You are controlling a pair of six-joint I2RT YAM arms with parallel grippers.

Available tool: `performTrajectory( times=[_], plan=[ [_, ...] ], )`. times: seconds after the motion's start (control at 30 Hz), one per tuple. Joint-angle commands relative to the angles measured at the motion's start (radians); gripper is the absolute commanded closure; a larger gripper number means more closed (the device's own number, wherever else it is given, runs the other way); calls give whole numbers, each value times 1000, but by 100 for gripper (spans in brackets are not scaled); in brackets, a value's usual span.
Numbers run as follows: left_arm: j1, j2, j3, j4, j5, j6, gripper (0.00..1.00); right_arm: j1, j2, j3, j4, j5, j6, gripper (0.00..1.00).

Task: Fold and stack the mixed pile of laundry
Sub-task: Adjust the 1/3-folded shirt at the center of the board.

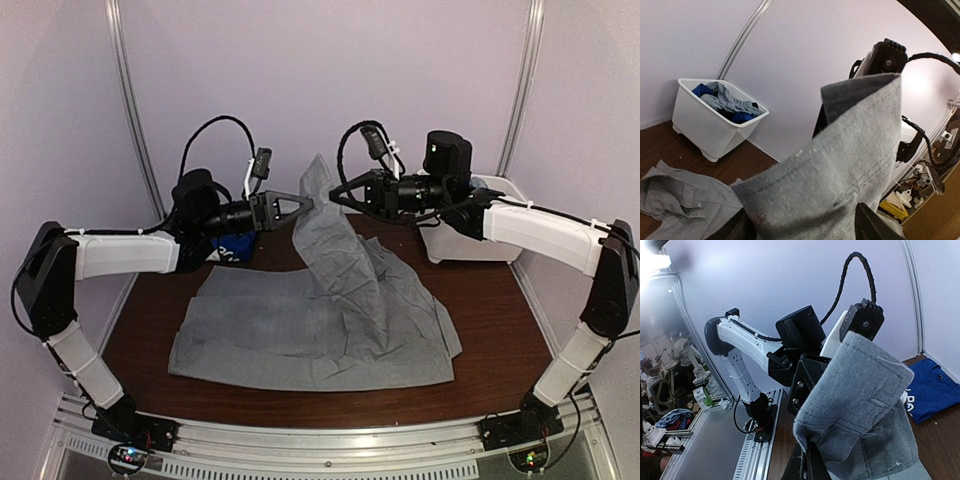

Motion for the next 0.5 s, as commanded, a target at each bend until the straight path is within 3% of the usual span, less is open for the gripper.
performTrajectory(
  times=[0.0, 0.17, 0.2, 0.33, 0.4, 0.47],
  plan=[
    [-7, -1, 35, 185, 56, -80, 44, -4, -34, -5, -38, 28, -45, 100],
    [-7, -71, 49, 25, 1, 9, 96, -35, -33, -23, -72, 99, -59, 99],
    [-7, -85, 57, -42, -28, 45, 100, -42, -32, -28, -82, 124, -61, 93],
    [-10, -84, 176, -369, -175, 255, 100, -86, -52, -81, -118, 220, -69, 59],
    [-9, -54, 250, -495, -224, 341, 100, -108, -78, -134, -143, 259, -80, 49],
    [-8, -10, 338, -629, -243, 446, 100, -130, -104, -192, -183, 321, -107, 46]
  ],
)
